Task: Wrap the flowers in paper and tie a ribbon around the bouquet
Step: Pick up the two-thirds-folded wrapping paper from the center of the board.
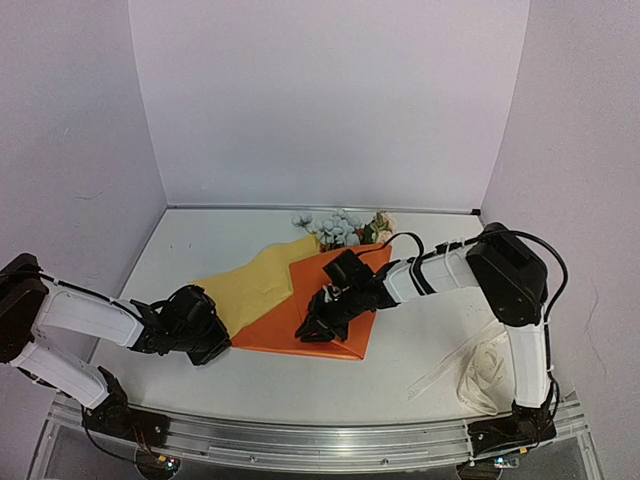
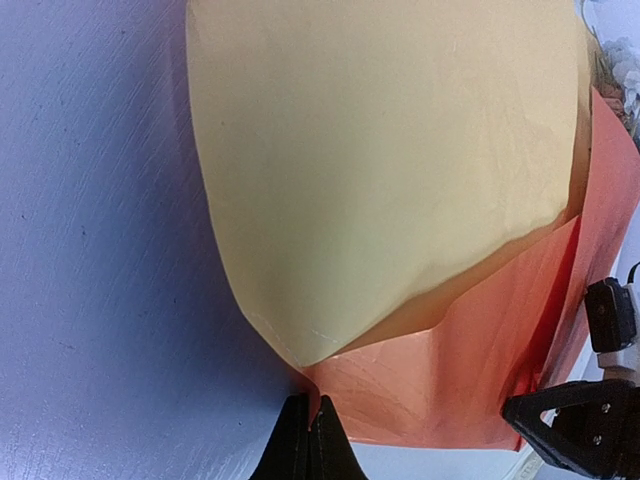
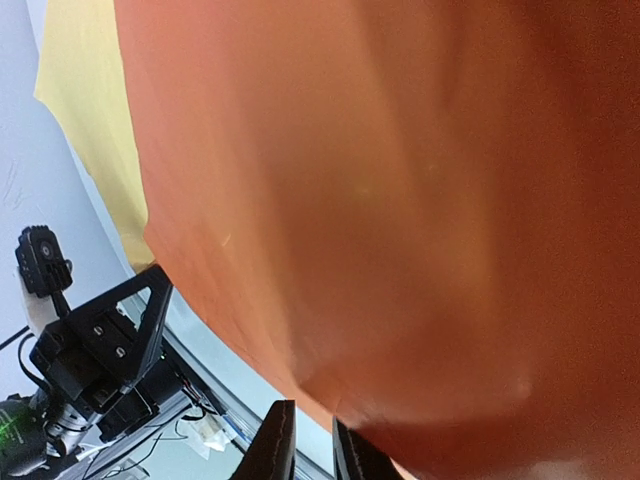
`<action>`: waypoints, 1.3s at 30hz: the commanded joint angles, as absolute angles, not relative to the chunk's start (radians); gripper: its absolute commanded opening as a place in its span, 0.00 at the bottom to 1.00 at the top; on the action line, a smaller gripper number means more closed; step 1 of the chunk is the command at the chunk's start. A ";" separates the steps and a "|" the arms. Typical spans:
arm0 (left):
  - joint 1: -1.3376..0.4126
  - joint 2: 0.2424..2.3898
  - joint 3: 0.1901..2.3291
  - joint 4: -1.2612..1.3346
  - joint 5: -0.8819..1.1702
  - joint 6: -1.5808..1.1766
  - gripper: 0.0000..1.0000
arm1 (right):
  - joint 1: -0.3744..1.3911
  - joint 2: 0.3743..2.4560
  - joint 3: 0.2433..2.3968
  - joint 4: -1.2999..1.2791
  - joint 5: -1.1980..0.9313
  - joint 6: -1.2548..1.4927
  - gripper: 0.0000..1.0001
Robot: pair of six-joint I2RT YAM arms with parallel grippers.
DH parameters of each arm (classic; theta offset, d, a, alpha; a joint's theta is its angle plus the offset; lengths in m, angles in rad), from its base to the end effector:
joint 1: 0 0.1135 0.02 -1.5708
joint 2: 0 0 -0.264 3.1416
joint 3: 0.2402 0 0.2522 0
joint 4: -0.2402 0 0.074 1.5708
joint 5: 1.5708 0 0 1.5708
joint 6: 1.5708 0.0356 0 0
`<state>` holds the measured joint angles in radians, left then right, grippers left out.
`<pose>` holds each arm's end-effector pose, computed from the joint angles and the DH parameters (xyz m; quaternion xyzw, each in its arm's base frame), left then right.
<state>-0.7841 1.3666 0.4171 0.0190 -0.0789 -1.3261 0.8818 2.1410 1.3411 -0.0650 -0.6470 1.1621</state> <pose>0.1600 -0.1557 0.1200 -0.2658 0.9105 -0.2551 0.1876 0.2649 0.3553 0.1239 -0.0155 -0.8963 -0.4352 0.0835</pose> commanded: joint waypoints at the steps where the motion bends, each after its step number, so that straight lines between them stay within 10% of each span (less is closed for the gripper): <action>1: -0.781 1.344 0.454 0.013 -0.098 -1.292 0.00 | 0.911 2.101 1.352 -0.058 -0.663 1.169 0.12; 39: -1.031 1.223 0.638 0.099 -0.164 -0.812 0.00 | 0.944 2.152 1.270 -0.017 -0.624 1.181 0.07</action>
